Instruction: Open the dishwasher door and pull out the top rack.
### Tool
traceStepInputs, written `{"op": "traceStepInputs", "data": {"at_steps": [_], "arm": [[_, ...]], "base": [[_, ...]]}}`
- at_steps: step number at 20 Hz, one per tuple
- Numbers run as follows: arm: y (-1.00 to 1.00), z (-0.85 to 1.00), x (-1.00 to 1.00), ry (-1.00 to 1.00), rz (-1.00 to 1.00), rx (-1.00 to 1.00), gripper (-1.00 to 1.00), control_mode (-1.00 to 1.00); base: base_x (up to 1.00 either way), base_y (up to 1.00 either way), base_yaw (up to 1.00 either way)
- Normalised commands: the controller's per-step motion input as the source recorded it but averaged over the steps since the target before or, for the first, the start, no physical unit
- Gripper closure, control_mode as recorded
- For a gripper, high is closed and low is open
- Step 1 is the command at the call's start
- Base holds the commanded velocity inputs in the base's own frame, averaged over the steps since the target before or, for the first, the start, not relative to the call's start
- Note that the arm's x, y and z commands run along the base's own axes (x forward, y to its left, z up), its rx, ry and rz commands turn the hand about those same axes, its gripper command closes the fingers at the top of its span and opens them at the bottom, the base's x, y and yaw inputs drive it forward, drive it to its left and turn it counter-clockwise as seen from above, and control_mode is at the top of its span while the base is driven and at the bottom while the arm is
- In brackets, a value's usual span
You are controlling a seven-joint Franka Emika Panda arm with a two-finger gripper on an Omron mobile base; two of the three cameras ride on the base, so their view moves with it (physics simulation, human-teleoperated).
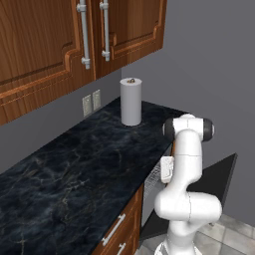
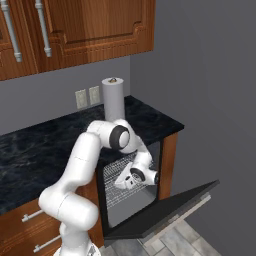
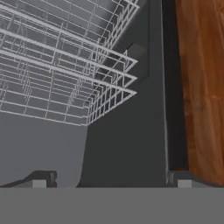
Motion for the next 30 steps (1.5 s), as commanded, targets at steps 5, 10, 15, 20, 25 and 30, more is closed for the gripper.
{"op": "traceStepInputs", "data": {"at_steps": [5, 10, 15, 20, 25, 30], "arm": [[0.11, -0.42, 0.55, -0.17, 0.0, 0.0, -1.0, -1.0], [0.1, -0.29, 0.65, -0.18, 0.0, 0.0, -1.0, -1.0], [0.09, -0.54, 0.7, -0.12, 0.0, -0.05, -1.0, -1.0], [0.05, -0.62, 0.52, -0.09, 0.0, -0.25, -1.0, -1.0], [0.3, -0.29, 0.29, -0.16, 0.03, -0.37, -1.0, -1.0], [0.36, 0.0, 0.13, -0.2, 0.13, -0.11, -1.0, -1.0]], "base": [[0.0, 0.0, 0.0], [0.0, 0.0, 0.0], [0.0, 0.0, 0.0], [0.0, 0.0, 0.0], [0.0, 0.0, 0.0], [0.0, 0.0, 0.0]]}}
